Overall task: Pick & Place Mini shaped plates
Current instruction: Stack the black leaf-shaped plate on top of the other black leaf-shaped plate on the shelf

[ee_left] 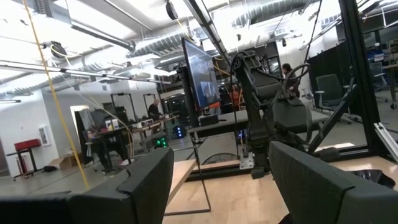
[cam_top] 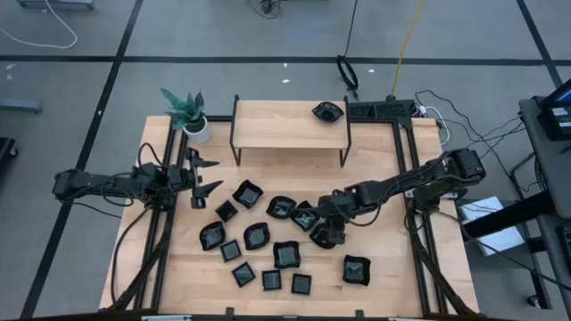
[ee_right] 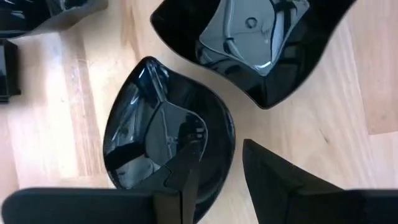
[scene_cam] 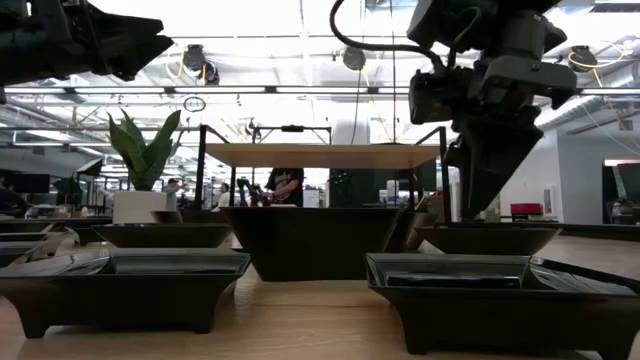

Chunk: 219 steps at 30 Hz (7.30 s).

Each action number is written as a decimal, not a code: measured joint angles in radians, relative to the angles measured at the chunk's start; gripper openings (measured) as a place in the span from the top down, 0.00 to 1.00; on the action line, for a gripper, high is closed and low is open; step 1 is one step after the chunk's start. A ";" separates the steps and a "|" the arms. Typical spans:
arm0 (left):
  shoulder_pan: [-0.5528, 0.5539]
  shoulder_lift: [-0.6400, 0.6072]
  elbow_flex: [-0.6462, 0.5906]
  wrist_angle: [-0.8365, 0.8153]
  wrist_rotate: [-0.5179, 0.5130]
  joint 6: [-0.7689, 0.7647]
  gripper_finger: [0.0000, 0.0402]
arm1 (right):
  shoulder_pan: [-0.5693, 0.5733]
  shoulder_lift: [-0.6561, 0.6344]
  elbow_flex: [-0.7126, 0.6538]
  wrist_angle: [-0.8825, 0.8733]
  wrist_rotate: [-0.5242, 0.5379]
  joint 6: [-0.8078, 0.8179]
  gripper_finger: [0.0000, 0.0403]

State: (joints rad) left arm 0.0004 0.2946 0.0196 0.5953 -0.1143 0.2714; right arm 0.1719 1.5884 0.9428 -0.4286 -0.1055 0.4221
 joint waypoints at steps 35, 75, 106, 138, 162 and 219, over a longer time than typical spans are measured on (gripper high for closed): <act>0.000 0.000 0.000 -0.001 0.000 0.002 0.34 | 0.000 0.004 -0.061 0.069 -0.027 -0.019 0.92; 0.000 0.000 0.000 -0.001 0.000 0.001 0.34 | -0.002 -0.146 -0.026 0.058 -0.073 -0.068 1.00; 0.000 0.000 0.000 -0.001 0.000 0.002 0.34 | -0.192 -0.378 -0.026 0.263 0.049 -0.258 1.00; 0.000 0.000 0.000 -0.001 0.000 0.003 0.34 | -0.339 -0.400 -0.026 0.420 -0.004 -0.388 1.00; 0.000 0.000 0.000 0.000 0.000 0.005 0.34 | -0.709 -0.311 0.452 0.067 -0.166 -0.472 1.00; 0.000 0.000 0.000 -0.001 0.000 0.016 0.34 | -1.075 -0.071 0.436 -0.061 -0.263 -0.625 1.00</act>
State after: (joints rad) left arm 0.0003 0.2944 0.0196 0.5943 -0.1143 0.2871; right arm -0.9035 1.5177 1.3785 -0.4898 -0.3680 -0.2031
